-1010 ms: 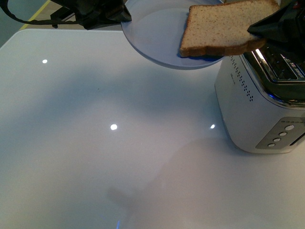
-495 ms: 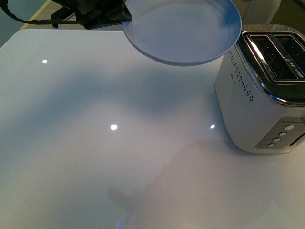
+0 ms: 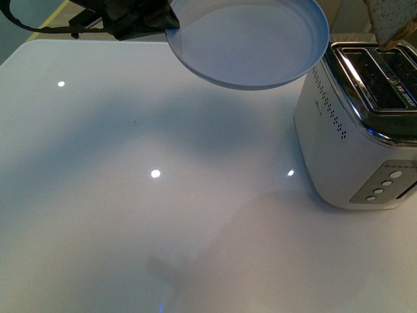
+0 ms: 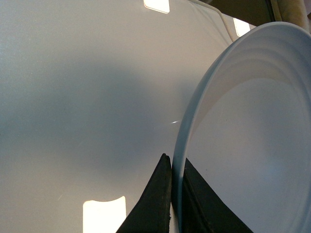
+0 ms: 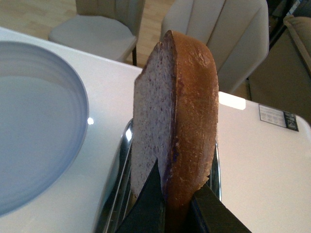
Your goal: Left arm holds plate, right arm toasts bread
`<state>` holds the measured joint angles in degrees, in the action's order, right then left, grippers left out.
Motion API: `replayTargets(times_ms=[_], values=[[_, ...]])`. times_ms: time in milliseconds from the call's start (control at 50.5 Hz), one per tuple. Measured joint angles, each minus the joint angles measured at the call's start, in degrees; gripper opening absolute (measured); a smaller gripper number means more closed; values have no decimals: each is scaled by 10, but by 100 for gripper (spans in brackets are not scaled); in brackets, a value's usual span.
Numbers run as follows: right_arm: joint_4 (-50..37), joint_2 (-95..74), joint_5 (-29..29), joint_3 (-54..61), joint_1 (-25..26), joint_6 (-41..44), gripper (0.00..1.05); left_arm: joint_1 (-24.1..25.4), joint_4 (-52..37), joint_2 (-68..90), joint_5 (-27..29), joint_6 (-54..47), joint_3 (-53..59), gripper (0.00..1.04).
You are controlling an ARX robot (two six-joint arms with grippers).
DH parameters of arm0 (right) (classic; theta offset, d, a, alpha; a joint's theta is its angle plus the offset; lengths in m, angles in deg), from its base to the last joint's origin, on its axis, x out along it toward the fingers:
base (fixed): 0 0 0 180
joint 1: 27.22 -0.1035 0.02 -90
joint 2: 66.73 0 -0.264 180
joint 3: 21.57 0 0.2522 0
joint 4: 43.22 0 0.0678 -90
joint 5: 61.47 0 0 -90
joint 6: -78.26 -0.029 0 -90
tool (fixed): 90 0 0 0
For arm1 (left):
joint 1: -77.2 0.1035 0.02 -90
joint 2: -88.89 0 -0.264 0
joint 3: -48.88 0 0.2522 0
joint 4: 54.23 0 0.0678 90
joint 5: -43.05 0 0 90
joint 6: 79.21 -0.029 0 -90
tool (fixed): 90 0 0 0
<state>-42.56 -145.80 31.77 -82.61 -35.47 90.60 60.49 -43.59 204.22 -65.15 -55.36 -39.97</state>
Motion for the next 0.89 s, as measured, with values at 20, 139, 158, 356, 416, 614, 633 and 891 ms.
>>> replayTargets(times_ms=[20, 139, 158, 356, 416, 614, 633, 891], values=[[3, 0, 1, 0, 0, 6, 3, 0, 0, 0, 0, 0, 0, 3], [24, -4, 5, -1, -1, 30, 3, 0, 0, 0, 0, 0, 0, 3], [28, -6, 7, -1, -1, 34, 3, 0, 0, 0, 0, 0, 0, 3], [55, -35, 37, -11, -2, 45, 3, 0, 0, 0, 0, 0, 0, 3], [62, -40, 47, -14, -3, 44, 3, 0, 0, 0, 0, 0, 0, 3], [77, -44, 62, -21, -7, 29, 3, 0, 0, 0, 0, 0, 0, 3], [78, -44, 62, -22, -8, 25, 3, 0, 0, 0, 0, 0, 0, 3], [82, -46, 61, -24, -19, 2, 3, 0, 0, 0, 0, 0, 0, 3]])
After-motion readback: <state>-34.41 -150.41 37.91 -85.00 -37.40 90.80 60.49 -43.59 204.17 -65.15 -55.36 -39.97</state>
